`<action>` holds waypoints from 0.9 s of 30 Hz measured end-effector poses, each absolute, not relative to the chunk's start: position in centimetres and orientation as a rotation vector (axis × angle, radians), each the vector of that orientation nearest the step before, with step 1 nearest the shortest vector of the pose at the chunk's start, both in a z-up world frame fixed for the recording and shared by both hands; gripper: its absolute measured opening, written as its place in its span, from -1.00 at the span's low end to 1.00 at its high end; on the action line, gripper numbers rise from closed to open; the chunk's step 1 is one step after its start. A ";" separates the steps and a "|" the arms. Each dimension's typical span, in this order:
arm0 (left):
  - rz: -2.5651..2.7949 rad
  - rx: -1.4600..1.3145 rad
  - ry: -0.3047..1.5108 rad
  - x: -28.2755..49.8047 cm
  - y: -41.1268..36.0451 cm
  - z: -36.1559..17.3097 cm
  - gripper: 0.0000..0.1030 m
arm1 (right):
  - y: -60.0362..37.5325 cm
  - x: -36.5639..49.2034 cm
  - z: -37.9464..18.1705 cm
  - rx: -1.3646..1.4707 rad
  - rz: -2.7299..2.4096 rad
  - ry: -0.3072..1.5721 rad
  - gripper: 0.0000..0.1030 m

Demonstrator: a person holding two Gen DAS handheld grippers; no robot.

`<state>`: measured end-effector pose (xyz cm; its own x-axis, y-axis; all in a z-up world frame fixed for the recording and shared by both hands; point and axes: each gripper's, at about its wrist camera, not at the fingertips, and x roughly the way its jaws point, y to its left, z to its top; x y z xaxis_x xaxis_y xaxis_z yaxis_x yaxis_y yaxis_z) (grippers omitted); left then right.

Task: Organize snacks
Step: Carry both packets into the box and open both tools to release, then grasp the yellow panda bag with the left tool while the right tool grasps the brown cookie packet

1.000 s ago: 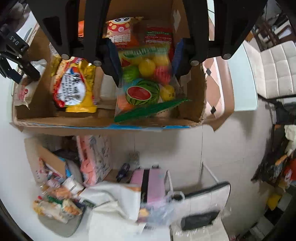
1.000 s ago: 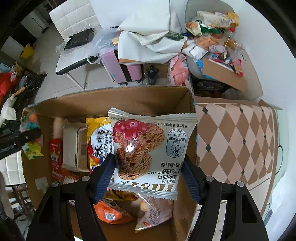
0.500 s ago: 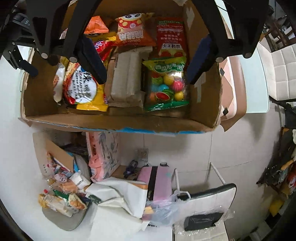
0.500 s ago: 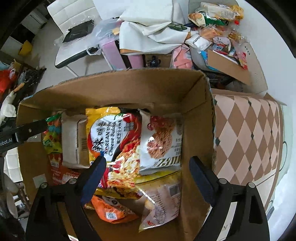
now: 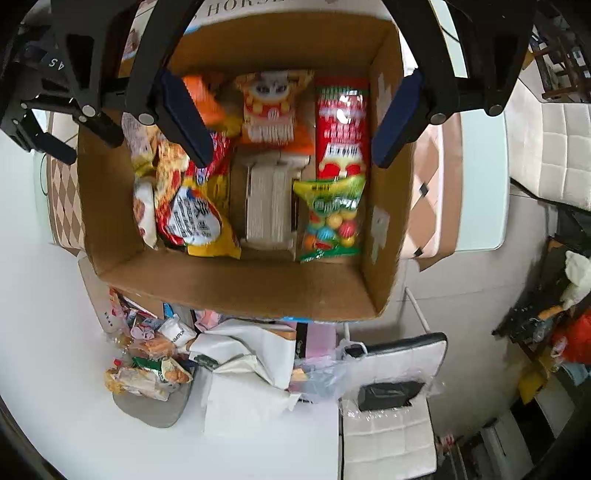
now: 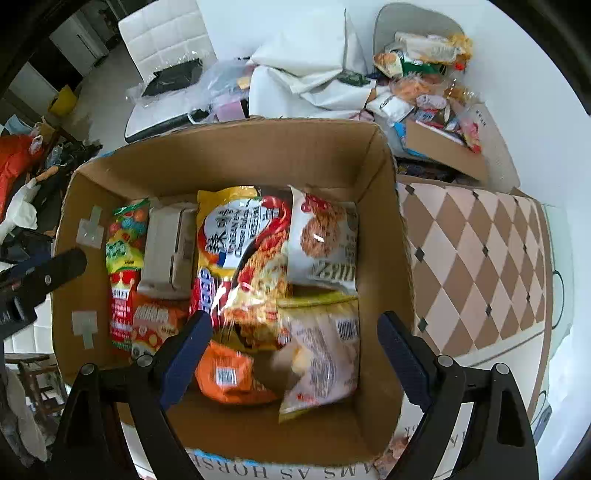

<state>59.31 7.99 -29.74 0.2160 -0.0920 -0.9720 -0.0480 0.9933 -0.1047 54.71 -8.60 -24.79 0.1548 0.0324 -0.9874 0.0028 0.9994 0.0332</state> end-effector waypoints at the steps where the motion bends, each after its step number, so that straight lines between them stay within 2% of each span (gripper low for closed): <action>1: -0.029 -0.116 1.335 58.5 7.9 -29.2 0.70 | -8.6 54.0 -24.3 0.021 0.017 1.396 0.81; 7: -0.005 -0.108 1.225 53.7 7.8 -26.1 0.70 | -8.4 49.6 -21.3 -0.002 0.011 1.300 0.81; 27: 0.040 -0.137 1.034 41.9 7.2 -16.2 0.70 | -8.0 37.8 -9.9 0.029 0.079 1.097 0.81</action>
